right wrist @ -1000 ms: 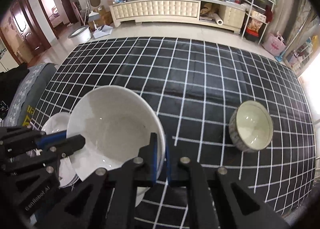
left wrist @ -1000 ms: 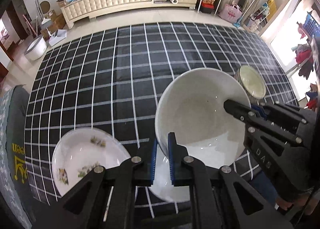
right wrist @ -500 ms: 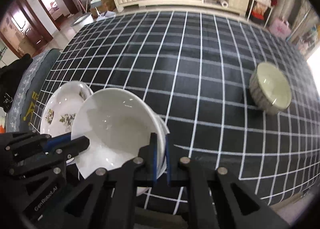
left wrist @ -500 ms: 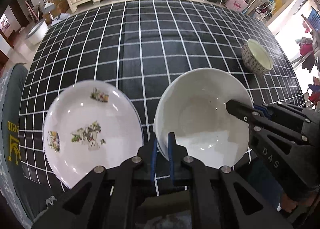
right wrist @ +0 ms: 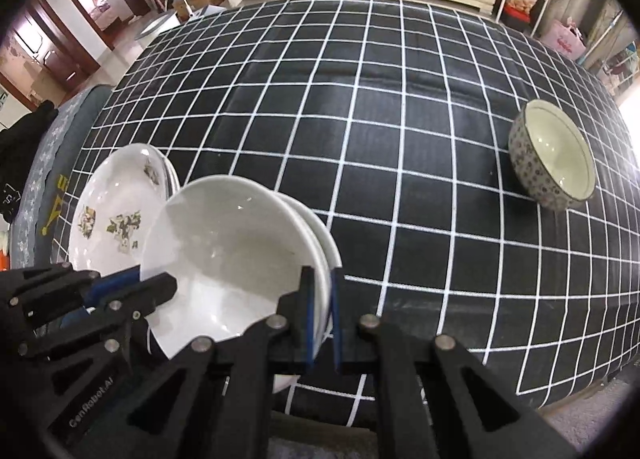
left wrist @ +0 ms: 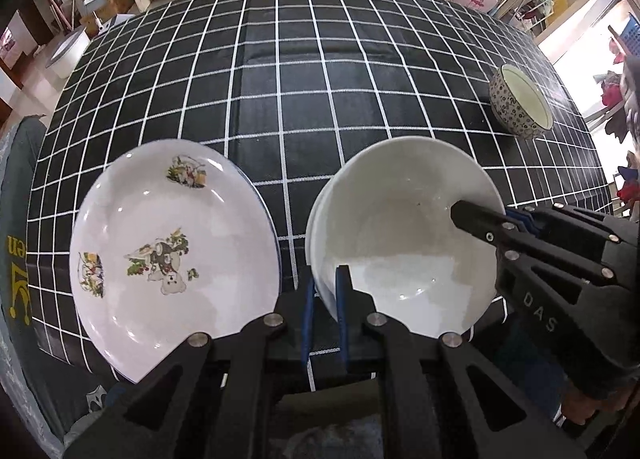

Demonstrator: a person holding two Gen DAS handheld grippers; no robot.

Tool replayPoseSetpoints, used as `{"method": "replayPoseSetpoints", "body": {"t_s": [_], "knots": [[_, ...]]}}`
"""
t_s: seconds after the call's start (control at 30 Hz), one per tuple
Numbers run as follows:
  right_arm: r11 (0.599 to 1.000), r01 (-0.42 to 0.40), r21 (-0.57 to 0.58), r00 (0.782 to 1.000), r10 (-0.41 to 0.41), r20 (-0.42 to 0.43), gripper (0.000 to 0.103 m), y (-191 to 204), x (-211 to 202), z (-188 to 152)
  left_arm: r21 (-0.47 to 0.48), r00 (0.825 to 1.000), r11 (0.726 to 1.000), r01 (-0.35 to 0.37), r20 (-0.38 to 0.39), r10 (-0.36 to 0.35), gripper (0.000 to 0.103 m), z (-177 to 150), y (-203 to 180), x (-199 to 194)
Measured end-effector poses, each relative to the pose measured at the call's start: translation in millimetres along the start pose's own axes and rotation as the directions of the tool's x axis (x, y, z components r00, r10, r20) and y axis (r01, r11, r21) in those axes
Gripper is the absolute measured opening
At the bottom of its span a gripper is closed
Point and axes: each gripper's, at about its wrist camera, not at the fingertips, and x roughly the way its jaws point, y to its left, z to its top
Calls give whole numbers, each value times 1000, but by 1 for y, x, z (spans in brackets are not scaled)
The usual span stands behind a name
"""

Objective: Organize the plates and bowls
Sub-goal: 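Carry the second white bowl and lower it into the first white bowl, then open the left tool to release the bowl and lift away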

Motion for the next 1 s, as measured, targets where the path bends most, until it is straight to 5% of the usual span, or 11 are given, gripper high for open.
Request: {"method": "replayPoseSetpoints", "body": {"t_s": [0.43,0.53,0.83,1.0], "knots": [[1000,-4,-18,1000,3,-20,11,5,5,0,-29,999,1000,6,32,-5,9,0,11,-4],[999,14,-40,1000,-14,-10,13,8,1,-2,-18,997,1000,4,79,-2,19,0,11,-16],[998,49,-25,983,-44,176,47,5,-57,-1,23,970,999,26,241,-31,33,-1,9,-64],[994,102,-38,935,-83,345,72,7,-111,-5,74,915,997,10,403,-39,56,-5,0,-111]]}}
